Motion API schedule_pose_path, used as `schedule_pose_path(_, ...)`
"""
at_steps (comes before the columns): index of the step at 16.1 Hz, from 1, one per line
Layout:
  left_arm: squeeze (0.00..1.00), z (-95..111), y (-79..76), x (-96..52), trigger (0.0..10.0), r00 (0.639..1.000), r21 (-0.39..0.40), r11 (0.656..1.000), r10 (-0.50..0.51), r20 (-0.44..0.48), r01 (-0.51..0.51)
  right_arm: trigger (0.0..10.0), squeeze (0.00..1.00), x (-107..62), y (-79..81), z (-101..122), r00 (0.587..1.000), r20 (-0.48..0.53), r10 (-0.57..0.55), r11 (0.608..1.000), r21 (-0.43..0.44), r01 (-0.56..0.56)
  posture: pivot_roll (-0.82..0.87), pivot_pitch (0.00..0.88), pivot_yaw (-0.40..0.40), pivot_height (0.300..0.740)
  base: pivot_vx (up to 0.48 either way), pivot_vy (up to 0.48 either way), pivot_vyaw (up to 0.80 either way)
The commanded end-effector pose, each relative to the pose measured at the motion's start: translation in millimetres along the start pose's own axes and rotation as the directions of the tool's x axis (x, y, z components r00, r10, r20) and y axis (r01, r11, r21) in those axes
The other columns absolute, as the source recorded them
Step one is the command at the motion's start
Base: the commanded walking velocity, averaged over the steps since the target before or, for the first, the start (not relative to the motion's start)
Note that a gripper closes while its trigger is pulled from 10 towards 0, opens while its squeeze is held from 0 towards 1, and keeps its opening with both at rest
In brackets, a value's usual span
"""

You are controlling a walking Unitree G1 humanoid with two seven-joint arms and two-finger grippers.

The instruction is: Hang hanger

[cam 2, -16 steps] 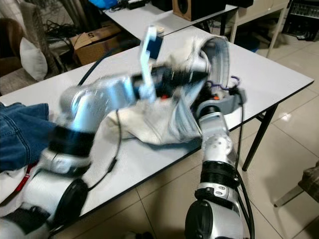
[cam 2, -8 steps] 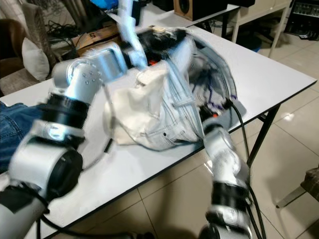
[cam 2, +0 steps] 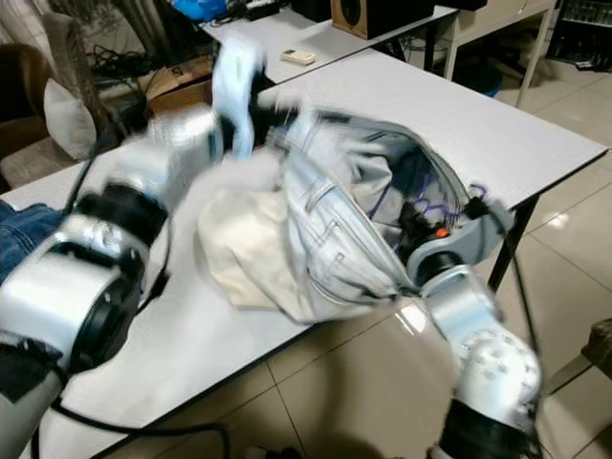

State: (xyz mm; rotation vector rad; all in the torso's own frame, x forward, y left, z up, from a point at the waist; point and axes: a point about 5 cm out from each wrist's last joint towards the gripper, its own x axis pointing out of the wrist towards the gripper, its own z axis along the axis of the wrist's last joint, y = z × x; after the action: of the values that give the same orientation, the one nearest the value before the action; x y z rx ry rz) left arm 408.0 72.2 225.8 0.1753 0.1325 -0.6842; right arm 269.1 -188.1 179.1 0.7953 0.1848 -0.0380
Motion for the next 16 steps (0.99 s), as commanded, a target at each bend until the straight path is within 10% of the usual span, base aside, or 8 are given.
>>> schedule_pose_path(1,0.0,-27,8.6,-6.0,0.0,0.994,0.045,0.998,0.048,-0.098,-0.044,10.0,0.0,-6.5,17.3,8,0.997,0.024,0.073,0.997,0.002,-0.073,-0.25,0.0,0.244,0.74,0.0,0.0,0.0)
schedule_pose_path(6,0.0,-116,-14.2,-20.2,0.0,0.949,0.032,0.996,-0.072,-0.308,0.086,10.0,0.0,-17.3,65.4,25,0.96,0.028,0.279,0.96,-0.019,-0.279,-0.26,0.0,0.23,0.74,0.0,0.0,0.0)
schedule_pose_path(14,0.0,-159,-55.1,-51.4,0.1,0.902,-0.188,0.901,-0.415,-0.118,0.39,10.0,0.0,-16.0,91.7,46,0.908,0.026,0.418,0.906,-0.085,-0.415,-0.23,0.0,0.193,0.74,0.0,0.0,0.0)
schedule_pose_path(16,0.0,-165,-54.3,-60.1,10.0,0.944,-0.273,0.913,-0.328,-0.046,0.304,10.0,0.0,-14.6,92.2,47,0.904,0.013,0.428,0.9,-0.104,-0.424,-0.24,0.0,0.179,0.74,0.0,0.0,0.0)
